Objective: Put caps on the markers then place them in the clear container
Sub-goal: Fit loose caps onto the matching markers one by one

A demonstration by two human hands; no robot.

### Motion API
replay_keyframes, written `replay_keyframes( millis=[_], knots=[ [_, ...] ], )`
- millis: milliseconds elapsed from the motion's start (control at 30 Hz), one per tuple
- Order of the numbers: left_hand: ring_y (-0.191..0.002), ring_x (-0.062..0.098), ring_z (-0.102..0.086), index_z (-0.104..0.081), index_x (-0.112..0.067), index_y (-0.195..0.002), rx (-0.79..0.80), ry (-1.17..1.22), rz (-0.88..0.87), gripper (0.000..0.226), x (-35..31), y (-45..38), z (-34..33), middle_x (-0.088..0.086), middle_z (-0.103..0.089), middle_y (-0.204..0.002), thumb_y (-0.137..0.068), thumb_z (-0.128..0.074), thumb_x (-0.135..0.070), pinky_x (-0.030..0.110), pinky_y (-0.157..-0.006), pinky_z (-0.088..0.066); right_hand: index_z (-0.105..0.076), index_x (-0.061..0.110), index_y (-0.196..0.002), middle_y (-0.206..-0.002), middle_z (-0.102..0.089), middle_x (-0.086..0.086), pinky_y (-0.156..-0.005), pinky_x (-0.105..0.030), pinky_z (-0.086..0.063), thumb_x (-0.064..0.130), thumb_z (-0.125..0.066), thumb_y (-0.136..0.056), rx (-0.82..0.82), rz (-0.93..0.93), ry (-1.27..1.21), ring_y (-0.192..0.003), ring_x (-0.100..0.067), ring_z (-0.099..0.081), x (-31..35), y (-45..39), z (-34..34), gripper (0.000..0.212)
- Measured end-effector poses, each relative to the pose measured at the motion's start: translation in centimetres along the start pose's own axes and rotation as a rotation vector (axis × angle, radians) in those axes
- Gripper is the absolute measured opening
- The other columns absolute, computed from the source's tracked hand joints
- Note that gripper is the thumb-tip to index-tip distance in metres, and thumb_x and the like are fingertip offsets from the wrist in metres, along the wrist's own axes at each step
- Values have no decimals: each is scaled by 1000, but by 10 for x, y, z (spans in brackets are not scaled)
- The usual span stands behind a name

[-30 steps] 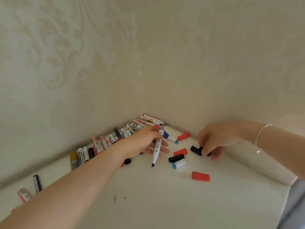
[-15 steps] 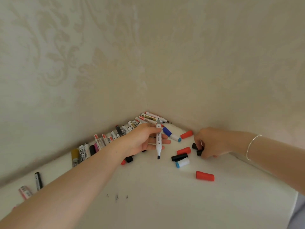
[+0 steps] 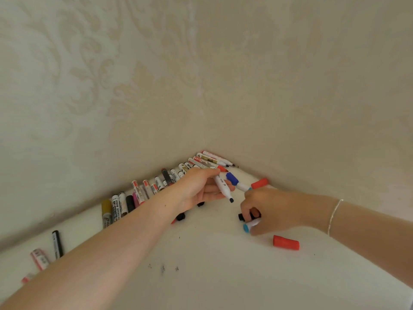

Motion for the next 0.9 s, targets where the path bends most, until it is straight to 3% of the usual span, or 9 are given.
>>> replay_keyframes(
  millis=[133,167,233,300,367,500,700,800,900],
  knots=[
    [-81,21,-73,-62,-3,-103,-53,25,-117,20,-5,-1,6,13,-74,-88,-101,-45,-14,31,-64,-60,-53,23,-77,-75,-49,13,-55,-9,-33,21,-67,-78,-253,-36,-108,-65,-4,-47,-8,2,29,14],
    [-82,21,-73,-60,-2,-106,-83,61,-157,20,-7,-2,9,13,-74,-89,-101,-45,-13,32,-65,-60,-53,21,-75,-75,-54,11,-57,-8,-37,16,-69,-77,-369,-88,-278,-64,-6,-52,-14,4,40,17],
    [-80,19,-73,-57,-2,-111,-148,131,-232,19,-10,-1,13,10,-75,-88,-101,-46,-13,33,-65,-60,-53,13,-76,-79,-63,-2,-66,-20,-51,4,-71,-76,-545,-170,-752,-66,-18,-66,-28,9,52,19],
    [-81,19,-73,-55,-4,-113,-225,188,-291,18,-13,0,17,10,-73,-91,-100,-45,-12,33,-67,-61,-53,5,-80,-86,-66,-13,-75,-36,-58,-3,-70,-78,-594,-192,-1147,-75,-27,-72,-32,11,51,19],
    [-88,23,-72,-52,-4,-117,-289,229,-325,20,-15,0,19,15,-70,-101,-101,-45,-12,35,-70,-61,-54,2,-84,-90,-68,-19,-81,-42,-57,-7,-68,-79,-553,-215,-1318,-82,-30,-72,-31,10,45,17],
    [-100,27,-69,-49,-2,-122,-343,272,-328,25,-17,-1,16,18,-64,-117,-100,-47,-13,41,-81,-58,-61,2,-86,-95,-71,-19,-81,-39,-57,-8,-70,-76,-534,-282,-1343,-88,-32,-71,-26,5,35,17],
    [-87,24,-72,-48,3,-123,-291,317,-346,27,-18,2,7,18,-68,-105,-100,-45,-11,32,-66,-61,-65,2,-93,-93,-73,-14,-87,-40,-55,-3,-75,-73,-611,-350,-1333,-85,-28,-72,-22,-1,33,22],
    [-83,21,-73,-49,5,-123,-252,294,-357,28,-18,4,-1,15,-70,-96,-101,-43,-10,30,-65,-60,-68,2,-96,-93,-73,-13,-63,-21,-56,-3,-74,-75,-613,-322,-1350,-82,-24,-72,-14,-2,37,22],
    [-91,24,-72,-47,2,-125,-254,281,-372,28,-22,4,-3,18,-69,-105,-102,-41,-12,30,-67,-60,-71,3,-95,-93,-73,-13,-63,-16,-56,-4,-72,-76,-599,-303,-1345,-85,-27,-72,-10,-5,37,20]
  ],
)
Point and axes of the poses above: each hand's wrist, its own y-axis away from the middle knuckle, its own z-axis out of the back of the hand, x = y × z, the point moved 5 cm from there along -y, towards the middle knuckle
